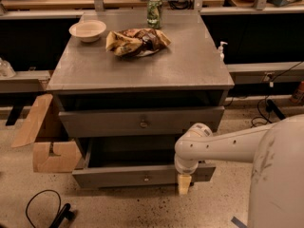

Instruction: Open middle drawer

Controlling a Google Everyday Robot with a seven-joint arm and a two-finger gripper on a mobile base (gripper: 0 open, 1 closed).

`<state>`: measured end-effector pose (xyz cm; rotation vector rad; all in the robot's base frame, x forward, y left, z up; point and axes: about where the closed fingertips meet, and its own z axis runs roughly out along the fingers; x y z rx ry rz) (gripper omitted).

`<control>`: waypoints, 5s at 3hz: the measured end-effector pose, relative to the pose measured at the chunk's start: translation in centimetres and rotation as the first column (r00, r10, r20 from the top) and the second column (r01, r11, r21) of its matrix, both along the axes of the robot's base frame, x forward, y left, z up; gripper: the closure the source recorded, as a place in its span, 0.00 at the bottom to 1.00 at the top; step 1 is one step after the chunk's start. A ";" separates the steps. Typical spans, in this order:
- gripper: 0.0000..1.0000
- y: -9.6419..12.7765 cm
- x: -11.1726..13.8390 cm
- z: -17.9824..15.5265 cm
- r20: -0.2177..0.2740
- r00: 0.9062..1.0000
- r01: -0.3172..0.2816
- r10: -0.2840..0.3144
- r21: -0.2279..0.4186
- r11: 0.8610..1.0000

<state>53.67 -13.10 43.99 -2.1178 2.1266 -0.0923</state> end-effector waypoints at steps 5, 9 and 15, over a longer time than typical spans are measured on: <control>1.00 0.1 -6.8 -0.1 -0.093 0.994 0.046 -0.048 -0.028 0.999; 0.85 -0.2 -10.0 1.3 -0.126 0.988 0.078 -0.085 -0.059 0.995; 0.26 0.2 -7.9 3.5 -0.078 0.996 0.040 -0.049 -0.118 0.992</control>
Offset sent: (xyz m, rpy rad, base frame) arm -0.0567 0.0062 -0.0199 0.0224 0.1078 -0.0290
